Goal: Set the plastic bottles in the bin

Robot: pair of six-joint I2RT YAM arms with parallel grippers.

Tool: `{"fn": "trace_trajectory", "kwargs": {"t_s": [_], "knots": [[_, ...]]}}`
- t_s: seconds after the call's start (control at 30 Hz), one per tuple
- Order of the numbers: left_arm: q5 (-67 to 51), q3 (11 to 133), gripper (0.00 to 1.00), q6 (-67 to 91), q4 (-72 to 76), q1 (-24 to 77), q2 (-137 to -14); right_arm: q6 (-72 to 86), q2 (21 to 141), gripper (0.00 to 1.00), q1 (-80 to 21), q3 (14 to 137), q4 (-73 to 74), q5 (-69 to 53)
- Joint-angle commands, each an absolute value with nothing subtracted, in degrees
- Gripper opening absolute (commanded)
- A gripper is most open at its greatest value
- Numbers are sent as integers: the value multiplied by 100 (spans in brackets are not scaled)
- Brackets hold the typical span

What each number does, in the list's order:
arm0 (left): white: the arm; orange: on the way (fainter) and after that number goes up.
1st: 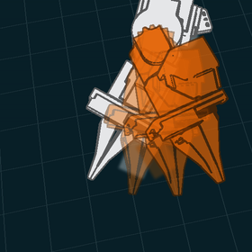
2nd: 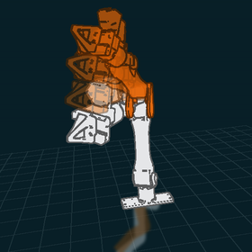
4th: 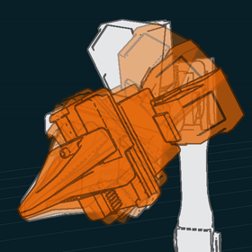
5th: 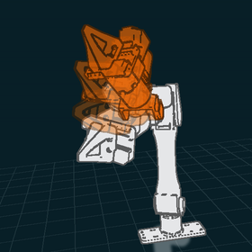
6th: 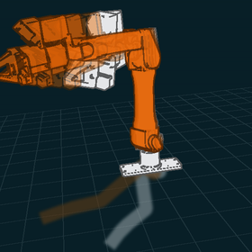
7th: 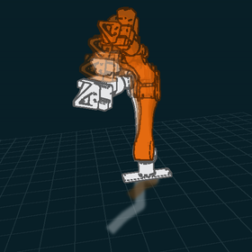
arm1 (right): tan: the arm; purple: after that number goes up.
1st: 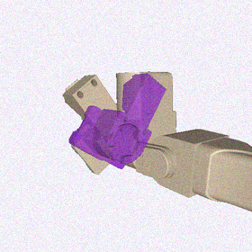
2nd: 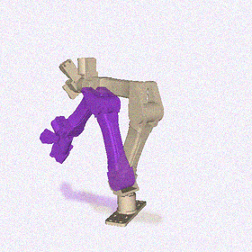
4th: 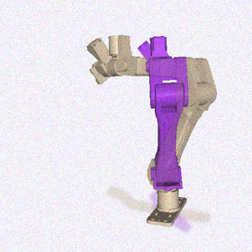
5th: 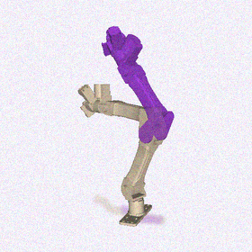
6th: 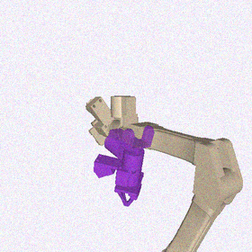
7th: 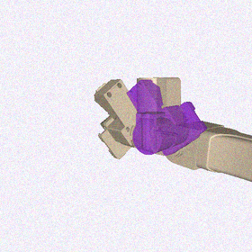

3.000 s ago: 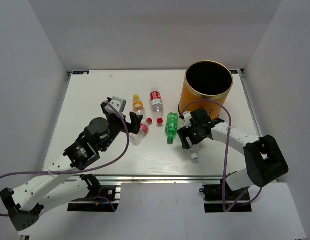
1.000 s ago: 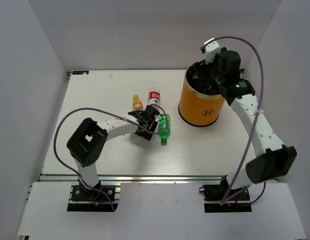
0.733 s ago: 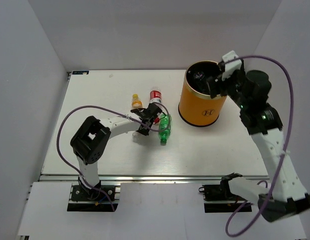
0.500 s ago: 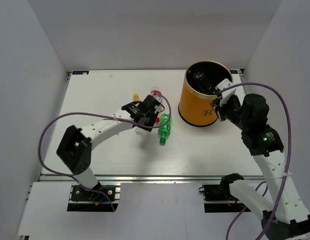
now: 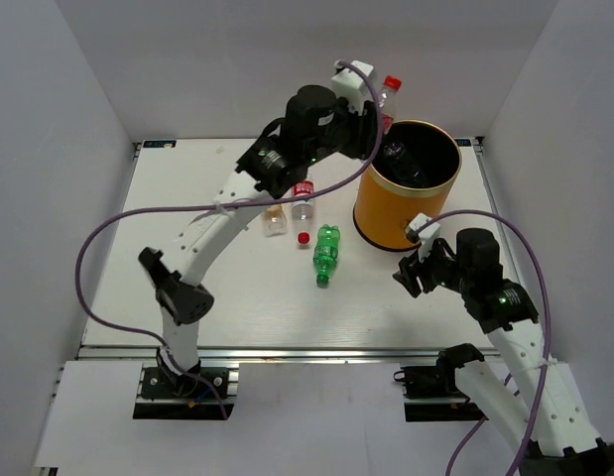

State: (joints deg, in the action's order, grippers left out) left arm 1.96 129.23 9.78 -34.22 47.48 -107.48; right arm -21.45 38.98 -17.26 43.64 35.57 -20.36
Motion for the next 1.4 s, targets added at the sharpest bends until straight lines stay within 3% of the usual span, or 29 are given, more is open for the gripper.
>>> {"fn": "trace_trajectory", "kwargs": {"t_s": [0.0,0.2,0.27,0.3,0.33,0.37,0.47,0.5,0.7,0.8,0.9,1.1,1.37], "knots": [[-456,13253,0,949,-2554,4772,-11469,-2180,3482,65,-1714,4210,3376,-2382],[-624,13061,0,1265,-1039,4772,-11988,-2373,3963,68,-1714,4263,3437,-2777],[-624,13061,7,1327,-634,4772,-12172,-2356,4148,70,-1714,4193,3235,-2812],[-624,13061,14,1379,-555,4772,-12225,-2286,4218,73,-1723,4097,3191,-2804],[-546,13061,41,1380,-493,4772,-12365,-2268,4393,83,-1740,4087,3077,-2812],[-467,13208,56,1380,-492,4772,-12445,-2207,4447,88,-1749,4070,2998,-2778],[-308,13438,91,1380,-756,4772,-12595,-2066,4737,90,-1766,4130,2717,-2690],[-308,13438,95,1380,-808,4772,-12595,-2031,4790,90,-1767,4131,2716,-2707],[104,12825,99,1056,-861,4772,-11560,-1494,6193,90,-2047,4754,2452,-2997],[560,11816,99,783,-914,4772,-10357,-1301,6924,90,-2443,4965,2330,-2691],[1095,9467,99,511,-502,4772,-8714,-994,7539,90,-2934,5272,2084,-2305],[2029,6632,99,132,-587,4641,-6287,192,8707,90,-3217,5923,1459,-1556],[2653,4949,99,543,-1458,4641,-4589,844,9940,90,-3489,6864,1363,-950]]}}
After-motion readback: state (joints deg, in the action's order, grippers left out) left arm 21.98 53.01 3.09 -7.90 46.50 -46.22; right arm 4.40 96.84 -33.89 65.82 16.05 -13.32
